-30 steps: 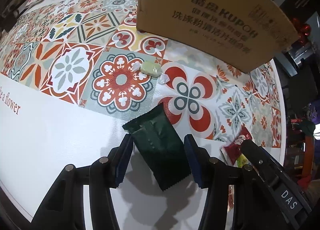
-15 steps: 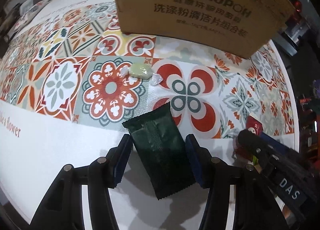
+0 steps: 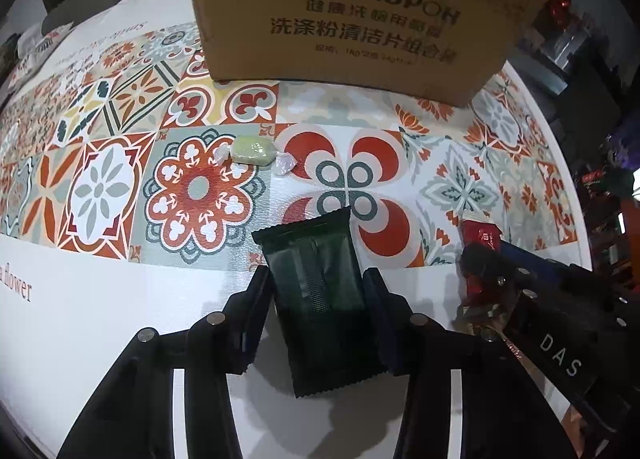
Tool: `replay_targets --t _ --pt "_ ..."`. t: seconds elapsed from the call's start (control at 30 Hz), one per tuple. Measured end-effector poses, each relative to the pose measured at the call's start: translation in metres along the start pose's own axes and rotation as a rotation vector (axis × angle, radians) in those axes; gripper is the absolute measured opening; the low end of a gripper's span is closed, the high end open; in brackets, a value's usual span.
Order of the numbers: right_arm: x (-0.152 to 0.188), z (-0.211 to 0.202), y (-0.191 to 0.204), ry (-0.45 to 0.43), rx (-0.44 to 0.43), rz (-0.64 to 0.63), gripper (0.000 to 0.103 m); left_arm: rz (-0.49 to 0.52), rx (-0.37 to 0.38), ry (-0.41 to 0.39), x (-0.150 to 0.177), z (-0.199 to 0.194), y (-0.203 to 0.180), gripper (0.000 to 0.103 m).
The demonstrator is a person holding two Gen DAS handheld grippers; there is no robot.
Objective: Organize snacks
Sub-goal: 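Grasp the dark green packet with the left tool while the right tool grasps the red foil candy, then lift both held snacks and carry them over the cardboard box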
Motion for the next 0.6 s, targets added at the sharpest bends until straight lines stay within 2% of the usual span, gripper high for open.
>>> replay_targets --t 0.33,0.6 --pt "-0.001 -0.015 0.008 -0.042 -0.01 -0.018 0.024 -0.008 0.042 -0.069 -0.005 -0.028 0.01 0.045" --pt "-0.004 -0.038 0.013 -0.09 -0.017 -0.033 0.024 0.028 0.035 -0.161 -0.007 -0.063 0.015 0.045"
Point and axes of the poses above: each gripper's, at about its wrist camera, not at the fingertips, and z roughly the way its jaws point, y to its left, x to its underside, the point moved 3 cm from there along z, roughly the way its jaws point, and after that the axes turned 2 degrees about -y, right-handed, at the moved point
